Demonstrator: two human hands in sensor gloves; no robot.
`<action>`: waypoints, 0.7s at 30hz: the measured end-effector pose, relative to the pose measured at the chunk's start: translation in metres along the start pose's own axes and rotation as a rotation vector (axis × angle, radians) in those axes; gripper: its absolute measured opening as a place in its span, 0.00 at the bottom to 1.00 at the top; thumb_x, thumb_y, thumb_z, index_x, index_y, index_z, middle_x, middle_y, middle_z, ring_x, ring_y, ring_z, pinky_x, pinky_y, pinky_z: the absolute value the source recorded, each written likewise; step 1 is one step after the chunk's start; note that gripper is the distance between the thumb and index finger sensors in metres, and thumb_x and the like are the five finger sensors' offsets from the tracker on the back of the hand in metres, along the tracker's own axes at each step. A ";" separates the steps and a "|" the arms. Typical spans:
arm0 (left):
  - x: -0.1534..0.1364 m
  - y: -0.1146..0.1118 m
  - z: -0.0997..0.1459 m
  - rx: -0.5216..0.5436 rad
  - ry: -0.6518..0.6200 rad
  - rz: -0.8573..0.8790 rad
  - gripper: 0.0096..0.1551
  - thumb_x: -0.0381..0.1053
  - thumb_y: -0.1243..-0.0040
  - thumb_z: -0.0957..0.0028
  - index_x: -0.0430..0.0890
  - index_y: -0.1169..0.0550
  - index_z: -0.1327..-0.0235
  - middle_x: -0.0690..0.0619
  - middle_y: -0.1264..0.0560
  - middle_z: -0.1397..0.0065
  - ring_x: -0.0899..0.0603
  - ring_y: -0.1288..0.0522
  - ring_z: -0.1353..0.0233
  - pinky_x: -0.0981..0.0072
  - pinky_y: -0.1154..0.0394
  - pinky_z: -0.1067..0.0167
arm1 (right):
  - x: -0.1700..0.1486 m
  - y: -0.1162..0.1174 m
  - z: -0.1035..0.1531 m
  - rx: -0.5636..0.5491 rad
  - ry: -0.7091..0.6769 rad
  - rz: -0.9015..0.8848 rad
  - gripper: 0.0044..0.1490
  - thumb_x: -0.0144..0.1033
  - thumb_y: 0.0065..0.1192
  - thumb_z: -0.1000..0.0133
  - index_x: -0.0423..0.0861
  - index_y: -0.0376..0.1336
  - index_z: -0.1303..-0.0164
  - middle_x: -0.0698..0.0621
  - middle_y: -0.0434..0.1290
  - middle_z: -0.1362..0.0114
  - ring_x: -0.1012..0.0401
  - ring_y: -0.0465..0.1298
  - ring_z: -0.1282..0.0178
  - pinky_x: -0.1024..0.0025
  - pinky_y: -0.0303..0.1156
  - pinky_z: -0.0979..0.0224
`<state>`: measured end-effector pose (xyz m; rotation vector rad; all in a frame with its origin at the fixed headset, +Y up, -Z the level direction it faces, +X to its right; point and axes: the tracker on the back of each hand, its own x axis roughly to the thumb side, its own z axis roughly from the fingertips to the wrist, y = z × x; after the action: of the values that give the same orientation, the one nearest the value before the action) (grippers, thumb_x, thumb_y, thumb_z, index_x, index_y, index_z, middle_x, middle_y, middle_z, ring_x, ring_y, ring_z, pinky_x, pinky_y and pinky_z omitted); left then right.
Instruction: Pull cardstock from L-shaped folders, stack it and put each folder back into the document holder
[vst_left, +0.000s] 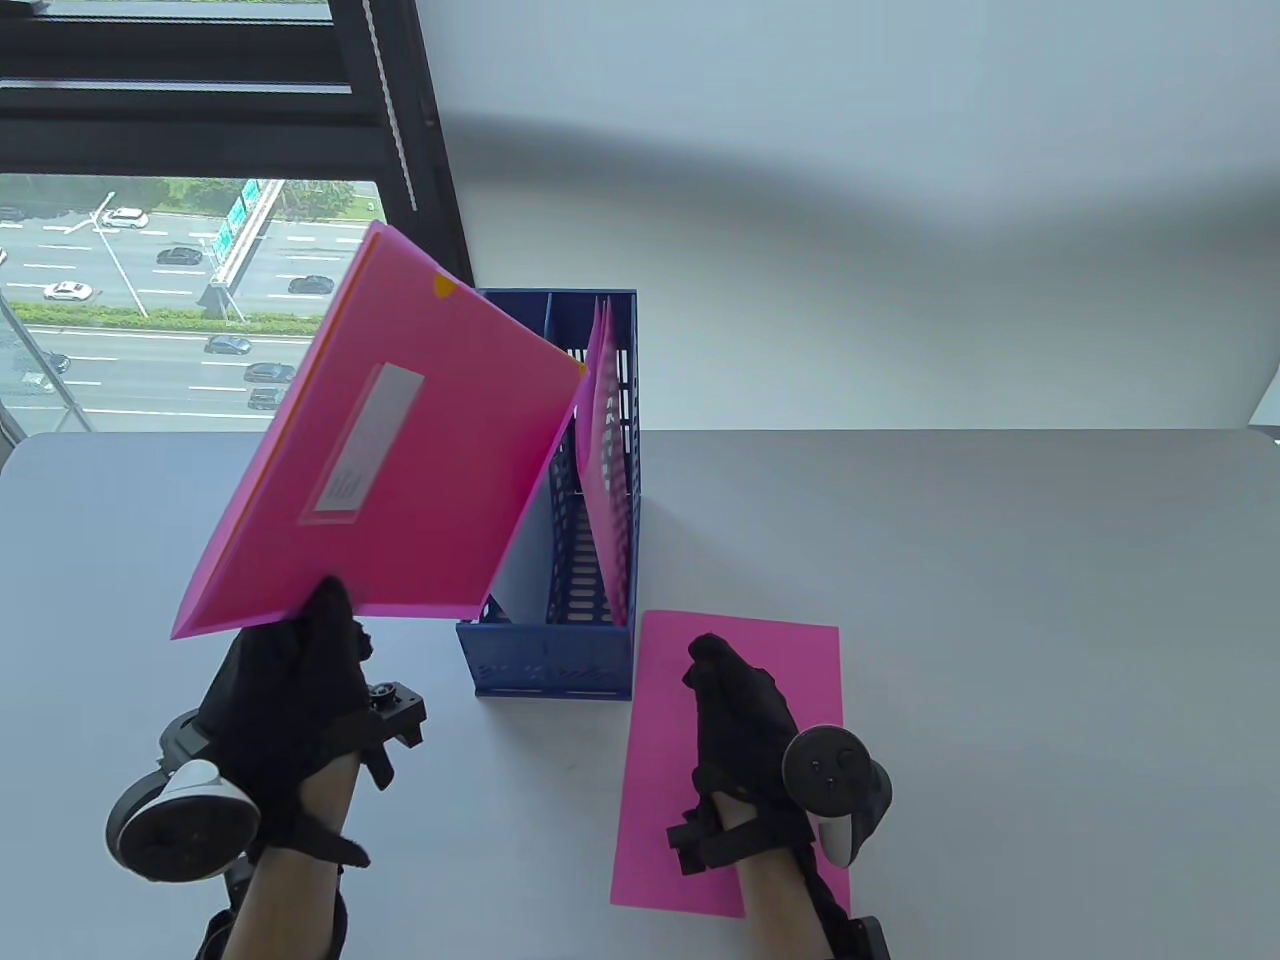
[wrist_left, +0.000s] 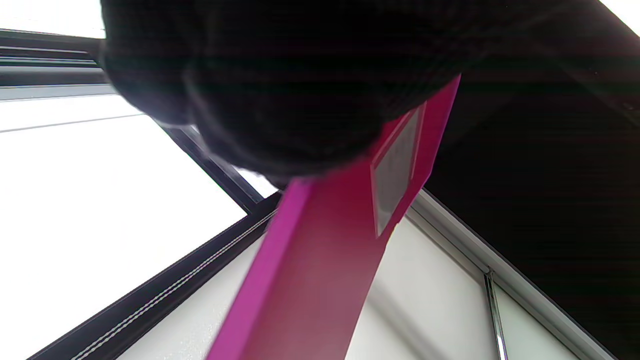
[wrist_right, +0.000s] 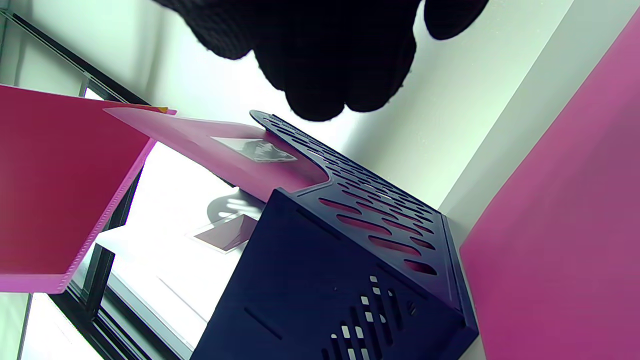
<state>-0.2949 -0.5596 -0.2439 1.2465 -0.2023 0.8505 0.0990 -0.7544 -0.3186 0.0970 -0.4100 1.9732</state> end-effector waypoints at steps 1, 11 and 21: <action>-0.001 0.007 0.001 0.021 0.001 0.008 0.20 0.52 0.31 0.42 0.39 0.15 0.47 0.51 0.13 0.54 0.53 0.12 0.74 0.54 0.17 0.51 | 0.000 0.000 0.000 0.001 -0.001 0.003 0.28 0.57 0.53 0.31 0.58 0.61 0.23 0.61 0.74 0.31 0.59 0.73 0.31 0.49 0.55 0.15; -0.032 0.063 -0.023 -0.020 0.099 0.170 0.20 0.52 0.34 0.40 0.41 0.16 0.44 0.52 0.14 0.51 0.53 0.13 0.71 0.52 0.19 0.46 | -0.001 0.000 -0.001 -0.003 0.002 0.014 0.28 0.57 0.53 0.31 0.58 0.61 0.23 0.61 0.74 0.31 0.59 0.73 0.31 0.49 0.55 0.15; -0.052 0.027 -0.027 -0.565 0.125 0.150 0.20 0.53 0.33 0.41 0.42 0.15 0.45 0.52 0.14 0.52 0.50 0.13 0.71 0.50 0.20 0.45 | 0.003 -0.006 -0.001 -0.029 -0.020 -0.008 0.28 0.57 0.53 0.32 0.58 0.60 0.23 0.60 0.73 0.28 0.58 0.72 0.29 0.50 0.55 0.15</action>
<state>-0.3566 -0.5574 -0.2628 0.6537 -0.4083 0.9155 0.1026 -0.7491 -0.3175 0.0998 -0.4499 1.9595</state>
